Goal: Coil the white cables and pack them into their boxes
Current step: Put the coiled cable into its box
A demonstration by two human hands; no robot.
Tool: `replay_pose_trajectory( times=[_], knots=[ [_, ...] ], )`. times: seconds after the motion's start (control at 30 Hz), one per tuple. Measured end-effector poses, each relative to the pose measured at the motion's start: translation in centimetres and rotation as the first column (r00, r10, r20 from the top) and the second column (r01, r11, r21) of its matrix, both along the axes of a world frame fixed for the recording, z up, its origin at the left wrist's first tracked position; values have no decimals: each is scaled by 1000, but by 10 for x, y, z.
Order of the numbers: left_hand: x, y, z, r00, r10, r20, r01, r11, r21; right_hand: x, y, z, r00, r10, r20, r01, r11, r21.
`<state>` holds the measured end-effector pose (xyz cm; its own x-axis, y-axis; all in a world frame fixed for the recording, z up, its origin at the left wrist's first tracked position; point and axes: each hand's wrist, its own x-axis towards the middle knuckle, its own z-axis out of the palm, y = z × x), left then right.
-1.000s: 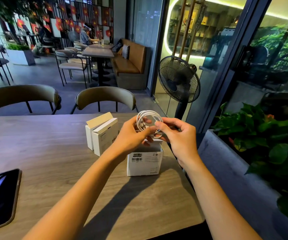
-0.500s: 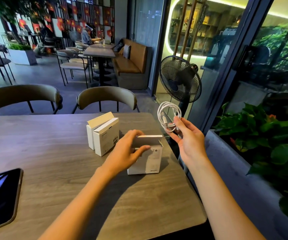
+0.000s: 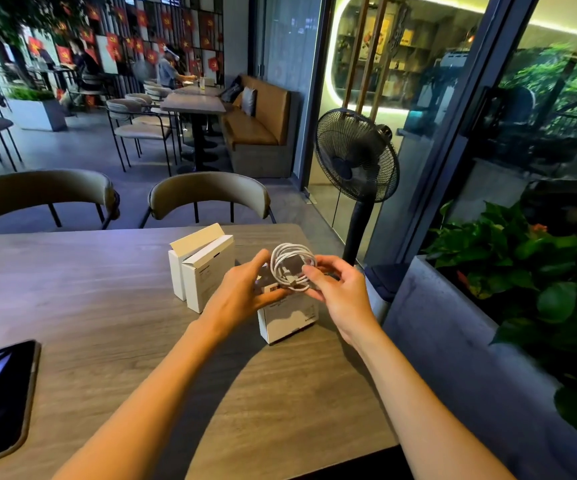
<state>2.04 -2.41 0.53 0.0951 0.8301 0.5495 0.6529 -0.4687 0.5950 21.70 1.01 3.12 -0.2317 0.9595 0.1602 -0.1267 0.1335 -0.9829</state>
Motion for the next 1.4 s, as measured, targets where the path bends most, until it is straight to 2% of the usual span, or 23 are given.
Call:
replay_pose_trajectory(
  times=[0.1, 0.23, 0.3, 0.4, 0.63, 0.87, 1.03, 1.13, 1.27, 1.4],
  knots=[
    [-8, 2, -3, 999, 37, -19, -37, 999, 4, 7, 7, 4, 999, -20, 35, 17, 997, 73],
    [-9, 4, -3, 993, 34, -117, -24, 996, 81, 21, 24, 12, 970, -119, 211, 53, 954, 296],
    [-9, 6, -5, 989, 10, -148, 4, 996, 94, 27, 28, 14, 959, -127, 253, 33, 939, 344],
    [-7, 9, -10, 984, -25, -176, 44, 994, 101, 32, 28, 17, 966, -93, 241, 8, 944, 331],
    [0, 5, -7, 988, -80, -135, 99, 985, 139, 27, 19, 19, 957, 72, 280, -156, 943, 292],
    [0, 1, -8, 987, -104, -123, 117, 988, 105, 28, 27, 16, 958, 19, 286, -111, 944, 310],
    [9, 2, -10, 990, -122, -78, 129, 987, 99, 38, 32, 13, 933, -42, 357, -101, 923, 371],
    [12, -2, -9, 992, -123, -37, 126, 987, 103, 38, 31, 14, 895, -141, 424, -102, 859, 501],
    [12, -2, -9, 993, -119, -20, 120, 988, 98, 29, 20, 9, 849, -322, 420, -105, 676, 730],
    [13, -3, -10, 993, -117, -29, 119, 987, 107, 26, 16, -5, 791, -394, 468, -202, 553, 808]
  ],
)
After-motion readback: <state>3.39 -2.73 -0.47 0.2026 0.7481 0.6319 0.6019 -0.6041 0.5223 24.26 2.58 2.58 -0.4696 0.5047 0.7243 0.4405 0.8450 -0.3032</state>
